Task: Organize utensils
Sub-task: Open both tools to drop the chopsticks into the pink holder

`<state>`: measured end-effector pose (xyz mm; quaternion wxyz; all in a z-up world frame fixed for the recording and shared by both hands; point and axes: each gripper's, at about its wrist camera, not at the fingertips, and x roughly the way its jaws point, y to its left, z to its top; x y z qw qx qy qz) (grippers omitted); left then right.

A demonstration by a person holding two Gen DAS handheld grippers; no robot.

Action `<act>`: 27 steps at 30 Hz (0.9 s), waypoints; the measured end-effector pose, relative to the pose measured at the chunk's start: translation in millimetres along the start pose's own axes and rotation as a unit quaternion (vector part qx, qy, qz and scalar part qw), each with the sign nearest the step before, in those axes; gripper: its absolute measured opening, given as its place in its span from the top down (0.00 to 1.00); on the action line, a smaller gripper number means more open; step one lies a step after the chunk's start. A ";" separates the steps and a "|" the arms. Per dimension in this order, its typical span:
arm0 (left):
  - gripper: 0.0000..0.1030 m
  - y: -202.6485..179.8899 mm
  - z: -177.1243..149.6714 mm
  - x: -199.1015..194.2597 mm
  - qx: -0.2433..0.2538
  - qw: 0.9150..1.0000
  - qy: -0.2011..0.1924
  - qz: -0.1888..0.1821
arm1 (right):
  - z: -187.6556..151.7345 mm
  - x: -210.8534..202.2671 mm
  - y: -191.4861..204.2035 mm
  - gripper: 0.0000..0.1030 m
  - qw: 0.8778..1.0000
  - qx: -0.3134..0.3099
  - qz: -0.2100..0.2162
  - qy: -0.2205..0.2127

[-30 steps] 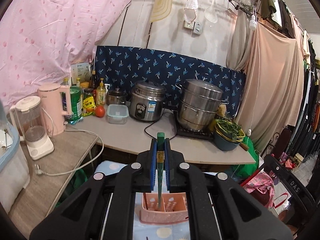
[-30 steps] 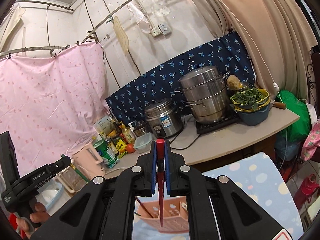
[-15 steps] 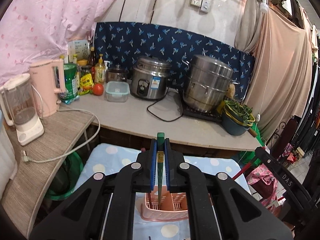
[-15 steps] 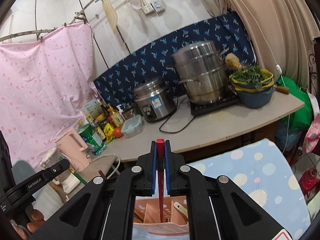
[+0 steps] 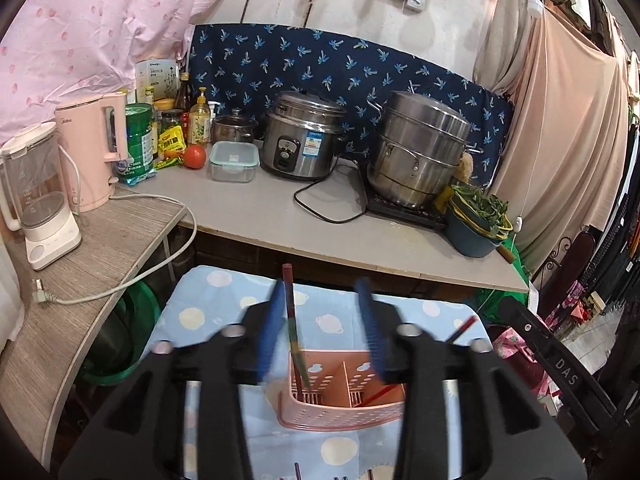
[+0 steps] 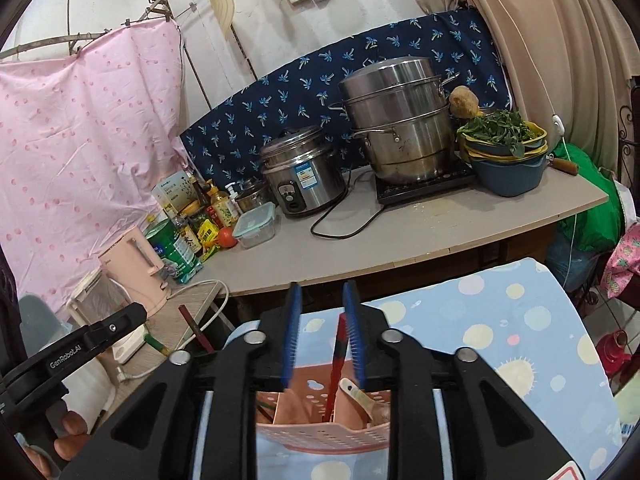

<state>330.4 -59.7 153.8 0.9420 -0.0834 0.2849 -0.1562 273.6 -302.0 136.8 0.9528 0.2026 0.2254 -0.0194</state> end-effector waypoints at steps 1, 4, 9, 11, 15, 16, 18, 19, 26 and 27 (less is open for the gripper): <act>0.56 0.1 0.2 -3.2 0.000 1.000 -0.004 0.003 | -0.5 -3.1 -0.2 0.73 1.000 0.000 0.001 -0.001; 0.56 -0.2 -1.6 -10.4 0.004 1.000 -0.004 0.006 | -3.2 -11.9 0.1 0.72 1.000 0.000 0.002 0.001; 0.54 -2.1 -11.1 -24.2 0.014 1.000 0.001 0.017 | -17.1 -31.3 2.4 0.71 1.000 -0.005 0.006 0.012; 0.51 -2.8 -17.0 -29.8 0.018 1.000 0.002 0.022 | -24.9 -39.4 2.6 0.70 1.000 -0.007 0.008 0.019; 0.50 -7.0 -34.8 -42.3 0.030 0.999 0.010 0.034 | -47.2 -57.9 3.5 0.69 0.999 -0.017 0.006 0.036; 0.50 -8.0 -40.1 -45.0 0.033 0.999 0.013 0.037 | -52.4 -62.0 3.9 0.69 0.999 -0.020 0.006 0.039; 0.50 -10.0 -51.6 -50.4 0.039 0.998 0.016 0.048 | -65.3 -72.2 3.3 0.68 0.999 -0.024 0.005 0.047; 0.50 -10.2 -56.5 -53.1 0.041 0.997 0.017 0.055 | -70.6 -75.9 2.9 0.66 0.998 -0.026 0.004 0.050; 0.50 -8.5 -100.2 -65.7 0.047 0.995 0.047 0.080 | -114.5 -100.8 -0.9 0.65 0.996 -0.040 -0.010 0.083; 0.50 -8.4 -106.1 -66.6 0.049 0.994 0.052 0.082 | -121.7 -104.4 -1.1 0.65 0.995 -0.044 -0.013 0.088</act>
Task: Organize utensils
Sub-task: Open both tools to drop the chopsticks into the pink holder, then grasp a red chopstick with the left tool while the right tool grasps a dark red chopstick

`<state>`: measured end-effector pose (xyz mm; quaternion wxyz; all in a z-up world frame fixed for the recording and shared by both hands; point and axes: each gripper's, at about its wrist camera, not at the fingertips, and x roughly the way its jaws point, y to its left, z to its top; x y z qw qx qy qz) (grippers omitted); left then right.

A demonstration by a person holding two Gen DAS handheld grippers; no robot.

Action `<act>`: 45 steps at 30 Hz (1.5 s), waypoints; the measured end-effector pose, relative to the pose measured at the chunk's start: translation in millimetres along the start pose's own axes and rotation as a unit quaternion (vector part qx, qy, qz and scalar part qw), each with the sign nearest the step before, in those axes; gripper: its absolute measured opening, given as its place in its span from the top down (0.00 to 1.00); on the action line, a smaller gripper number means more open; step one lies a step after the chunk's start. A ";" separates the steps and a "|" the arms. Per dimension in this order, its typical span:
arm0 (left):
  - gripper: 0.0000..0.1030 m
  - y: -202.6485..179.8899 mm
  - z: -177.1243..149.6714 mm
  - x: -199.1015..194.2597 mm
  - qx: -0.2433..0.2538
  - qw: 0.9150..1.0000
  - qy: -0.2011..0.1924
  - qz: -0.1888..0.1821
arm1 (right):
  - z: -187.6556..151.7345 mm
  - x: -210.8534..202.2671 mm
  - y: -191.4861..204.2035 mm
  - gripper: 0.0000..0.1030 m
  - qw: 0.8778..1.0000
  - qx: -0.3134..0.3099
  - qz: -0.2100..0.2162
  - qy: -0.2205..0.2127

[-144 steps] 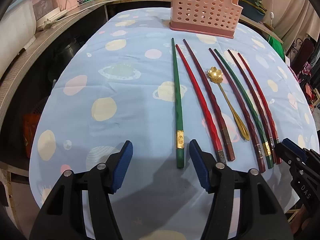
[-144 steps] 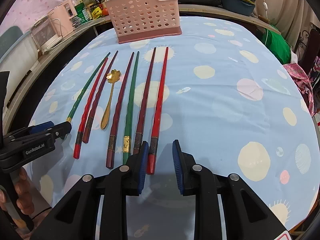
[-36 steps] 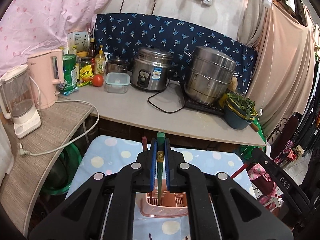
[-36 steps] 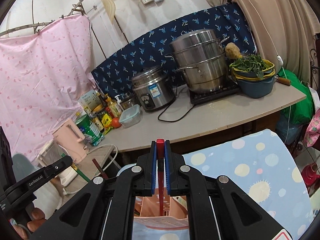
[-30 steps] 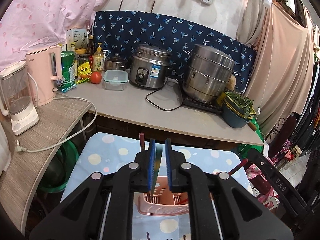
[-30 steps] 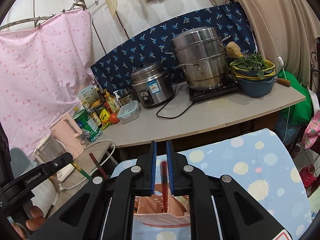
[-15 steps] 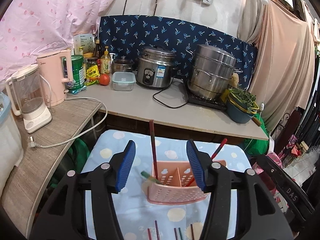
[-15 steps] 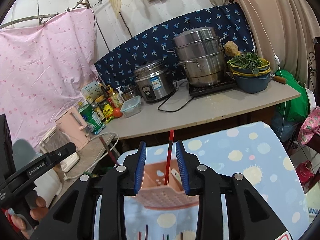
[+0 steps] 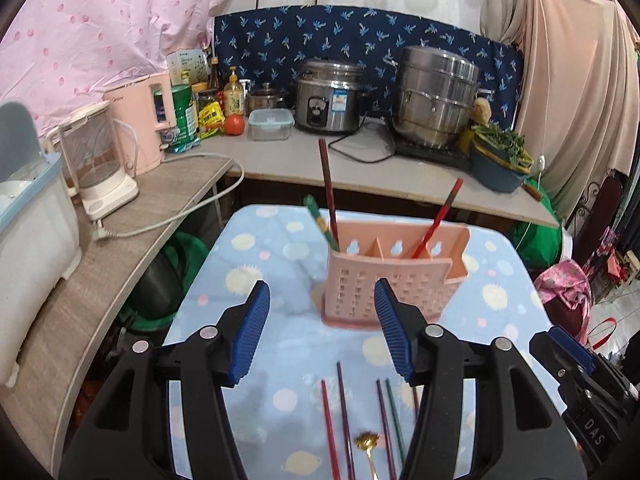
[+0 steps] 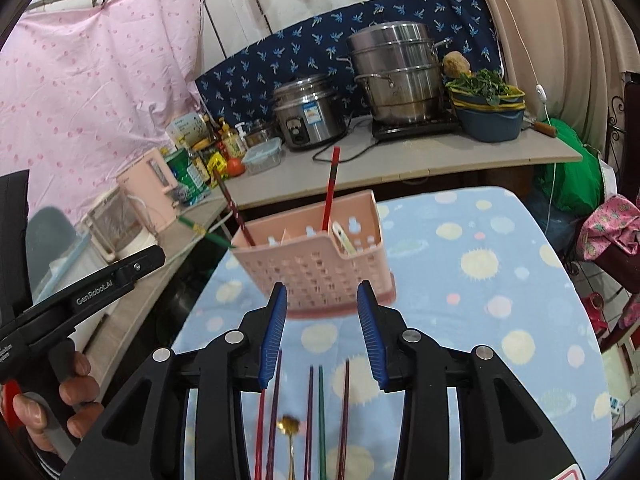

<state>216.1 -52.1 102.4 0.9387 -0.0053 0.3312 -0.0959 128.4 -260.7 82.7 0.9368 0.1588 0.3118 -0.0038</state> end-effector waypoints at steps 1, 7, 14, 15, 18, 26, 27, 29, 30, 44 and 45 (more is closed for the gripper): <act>0.50 -0.2 -5.9 -0.7 0.002 1.000 0.004 0.002 | -6.3 -1.7 -0.2 0.65 1.000 -0.002 -0.003 0.003; 0.50 2.3 -43.4 -2.1 0.004 0.999 0.036 0.008 | -47.9 -8.1 -4.2 0.65 0.999 -0.003 -0.010 0.037; 0.50 12.0 -96.8 1.8 0.006 0.996 0.087 0.012 | -102.3 -10.7 -7.6 0.65 0.996 -0.018 -0.034 0.082; 0.50 14.4 -105.3 3.6 0.005 0.995 0.096 0.013 | -110.4 -10.1 -8.7 0.65 0.995 -0.017 -0.036 0.090; 0.50 20.4 -126.7 7.3 0.003 0.993 0.117 0.016 | -127.6 -8.7 -11.6 0.65 0.993 -0.018 -0.039 0.107; 0.50 28.1 -170.5 11.1 0.000 0.987 0.160 0.018 | -164.3 -0.6 -11.9 0.65 0.988 -0.030 -0.051 0.141; 0.50 28.7 -175.7 11.9 0.001 0.986 0.165 0.018 | -167.4 0.7 -11.6 0.65 0.988 -0.030 -0.051 0.145; 0.50 28.6 -182.5 12.5 0.001 0.985 0.172 0.018 | -172.8 3.3 -10.9 0.65 0.987 -0.032 -0.051 0.151; 0.50 28.9 -186.3 12.5 0.002 0.984 0.176 0.017 | -175.0 4.4 -10.4 0.65 0.986 -0.033 -0.051 0.154; 0.50 29.6 -205.7 14.1 -0.002 0.980 0.197 0.005 | -187.0 10.3 -0.8 0.79 0.983 -0.066 -0.059 0.158; 0.50 28.9 -206.7 14.2 -0.001 0.980 0.198 0.004 | -187.3 10.0 -1.5 0.79 0.984 -0.064 -0.058 0.158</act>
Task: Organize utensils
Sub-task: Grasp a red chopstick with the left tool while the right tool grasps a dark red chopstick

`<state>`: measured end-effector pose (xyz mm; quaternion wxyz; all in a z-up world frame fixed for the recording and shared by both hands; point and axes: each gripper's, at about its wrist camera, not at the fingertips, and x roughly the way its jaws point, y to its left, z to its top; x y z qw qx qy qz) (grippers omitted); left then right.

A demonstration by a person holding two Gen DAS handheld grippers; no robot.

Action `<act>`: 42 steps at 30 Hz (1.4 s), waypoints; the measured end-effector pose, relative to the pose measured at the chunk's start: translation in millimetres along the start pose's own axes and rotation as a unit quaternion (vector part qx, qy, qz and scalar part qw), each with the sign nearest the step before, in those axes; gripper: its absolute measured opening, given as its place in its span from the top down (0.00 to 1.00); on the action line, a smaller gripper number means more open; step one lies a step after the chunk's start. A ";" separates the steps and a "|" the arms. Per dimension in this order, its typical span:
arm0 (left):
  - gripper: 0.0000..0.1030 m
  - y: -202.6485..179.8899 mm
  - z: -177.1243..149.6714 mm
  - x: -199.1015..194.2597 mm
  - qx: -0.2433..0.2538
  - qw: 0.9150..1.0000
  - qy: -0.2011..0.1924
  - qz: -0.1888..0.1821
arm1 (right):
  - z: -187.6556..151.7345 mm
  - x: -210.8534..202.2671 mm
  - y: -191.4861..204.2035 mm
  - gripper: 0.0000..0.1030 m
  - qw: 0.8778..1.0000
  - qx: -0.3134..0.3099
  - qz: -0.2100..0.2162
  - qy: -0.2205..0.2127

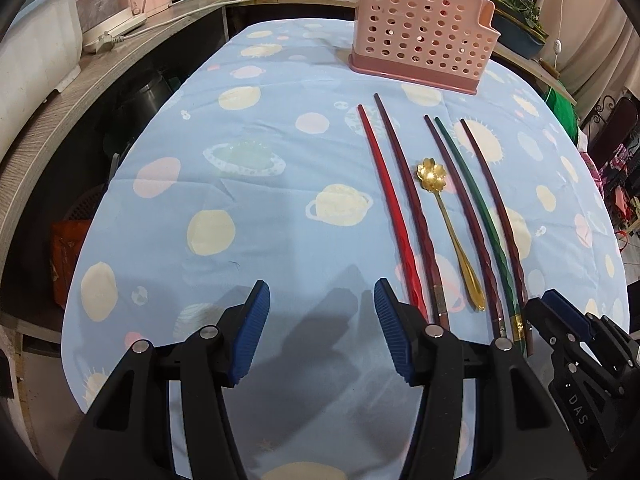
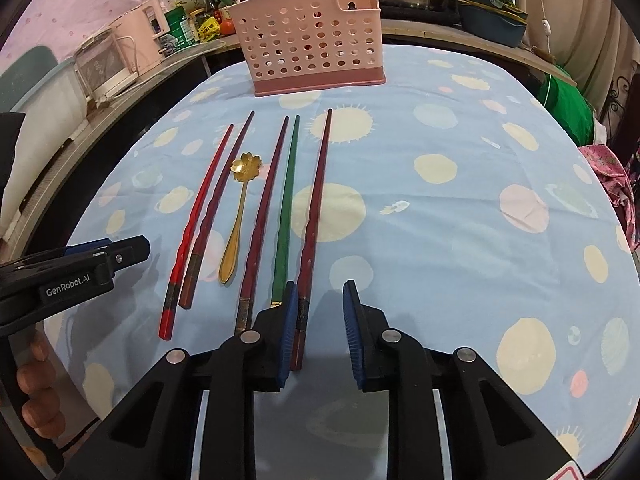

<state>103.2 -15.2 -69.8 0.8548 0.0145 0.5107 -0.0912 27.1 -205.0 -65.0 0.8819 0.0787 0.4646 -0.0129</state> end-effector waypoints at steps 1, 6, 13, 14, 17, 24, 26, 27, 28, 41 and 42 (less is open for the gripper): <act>0.50 -0.8 -0.9 0.6 0.001 1.000 0.001 -0.001 | 0.0 0.0 -0.3 0.79 1.000 0.001 0.001 0.000; 0.50 -7.6 -6.0 1.3 0.011 1.000 0.006 -0.006 | -4.0 1.0 2.8 0.80 1.000 -0.003 0.005 0.009; 0.50 -16.7 -12.8 0.6 0.023 1.000 0.010 -0.013 | -9.0 0.5 2.3 0.93 1.000 -0.007 -0.002 0.008; 0.50 -18.1 -13.7 0.3 0.024 1.000 0.011 -0.014 | -9.1 0.3 1.0 0.93 1.000 -0.004 0.001 0.008; 0.49 -23.1 -17.0 -0.9 0.032 0.999 0.012 -0.022 | -9.9 -0.3 1.1 0.93 1.000 -0.003 0.000 0.007; 0.50 -34.3 -22.7 0.8 0.047 0.998 0.016 -0.035 | -10.0 -0.5 -0.3 0.93 1.000 0.000 0.004 0.008; 0.50 -34.6 -23.0 0.2 0.047 0.998 0.016 -0.037 | -10.6 -0.8 -0.9 0.93 1.000 0.001 0.004 0.008; 0.50 -34.8 -23.2 0.4 0.048 0.998 0.016 -0.036 | -10.7 -0.9 -1.0 0.93 1.000 0.002 0.004 0.008; 0.50 -34.8 -23.6 1.1 0.049 0.998 0.017 -0.035 | -10.9 -0.9 -1.1 0.93 1.000 0.002 0.004 0.008; 0.92 -26.8 -25.2 -1.0 0.051 0.998 0.011 -0.022 | -11.4 -1.3 -1.3 0.93 1.000 0.002 0.005 0.007; 0.93 -25.7 -25.0 -1.2 0.051 0.998 0.014 -0.026 | -11.7 -1.9 -1.2 0.93 1.000 0.002 0.005 0.007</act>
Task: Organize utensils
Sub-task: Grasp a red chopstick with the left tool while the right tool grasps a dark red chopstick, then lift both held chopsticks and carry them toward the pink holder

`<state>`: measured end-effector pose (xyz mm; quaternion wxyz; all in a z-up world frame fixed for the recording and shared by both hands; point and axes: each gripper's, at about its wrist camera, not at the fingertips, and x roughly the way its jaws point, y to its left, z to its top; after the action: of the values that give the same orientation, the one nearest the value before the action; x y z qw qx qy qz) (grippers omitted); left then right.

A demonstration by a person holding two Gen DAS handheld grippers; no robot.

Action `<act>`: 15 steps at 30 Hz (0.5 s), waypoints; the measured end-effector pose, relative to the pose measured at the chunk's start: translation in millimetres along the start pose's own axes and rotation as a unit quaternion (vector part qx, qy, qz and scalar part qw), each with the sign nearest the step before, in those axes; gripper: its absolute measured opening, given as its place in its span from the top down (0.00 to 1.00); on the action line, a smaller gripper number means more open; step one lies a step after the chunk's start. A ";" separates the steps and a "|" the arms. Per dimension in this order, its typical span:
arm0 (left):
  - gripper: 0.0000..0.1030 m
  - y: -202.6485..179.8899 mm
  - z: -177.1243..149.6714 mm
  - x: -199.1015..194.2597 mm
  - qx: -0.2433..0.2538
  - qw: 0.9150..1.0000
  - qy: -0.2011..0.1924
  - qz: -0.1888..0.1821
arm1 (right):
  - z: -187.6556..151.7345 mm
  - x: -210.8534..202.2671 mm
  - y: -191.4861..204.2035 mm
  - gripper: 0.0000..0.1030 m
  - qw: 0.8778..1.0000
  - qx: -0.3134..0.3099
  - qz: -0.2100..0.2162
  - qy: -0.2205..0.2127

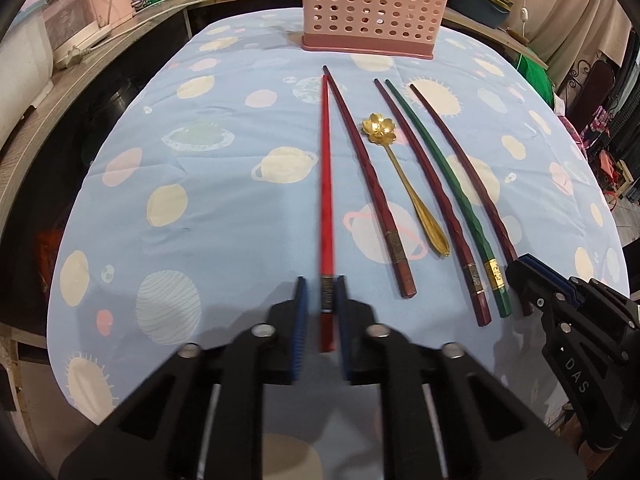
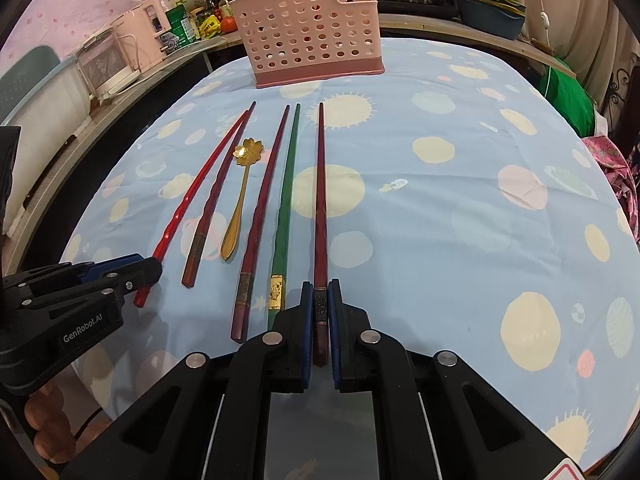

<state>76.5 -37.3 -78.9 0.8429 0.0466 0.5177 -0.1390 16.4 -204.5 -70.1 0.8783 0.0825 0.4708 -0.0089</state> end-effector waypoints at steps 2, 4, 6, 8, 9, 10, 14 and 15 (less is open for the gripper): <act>0.93 1.4 -0.1 -0.6 -0.002 1.000 0.003 -0.005 | 0.1 -0.8 0.0 0.93 1.000 0.001 0.001 0.000; 0.93 2.8 0.3 -3.4 -0.004 1.000 0.004 -0.008 | 0.9 -5.2 -0.4 0.93 1.000 0.002 0.000 -0.004; 0.93 4.2 1.6 -9.0 -0.007 1.000 0.000 -0.010 | 3.5 -12.7 -1.9 0.93 1.000 0.006 0.003 -0.011; 0.93 6.1 4.7 -17.9 -0.011 1.000 -0.007 -0.013 | 7.3 -22.2 -3.6 0.93 1.000 0.011 0.005 -0.020; 0.93 6.9 6.2 -22.5 -0.013 1.000 -0.011 -0.015 | 9.5 -27.0 -4.6 0.93 1.000 0.013 0.006 -0.025; 0.93 8.0 8.7 -29.2 -0.014 1.000 -0.017 -0.017 | 13.3 -33.9 -5.5 0.93 0.999 0.016 0.007 -0.033; 0.93 13.3 23.0 -57.6 -0.025 0.998 -0.049 -0.025 | 32.0 -61.3 -11.3 0.93 0.997 0.032 0.017 -0.064; 0.93 15.6 28.5 -66.6 -0.029 0.997 -0.060 -0.027 | 38.3 -69.0 -13.0 0.93 0.996 0.037 0.020 -0.074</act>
<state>77.1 -16.4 -7.9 0.8696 0.0001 0.4708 -0.1491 8.4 -227.4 6.1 0.9072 0.1231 0.4020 -0.0150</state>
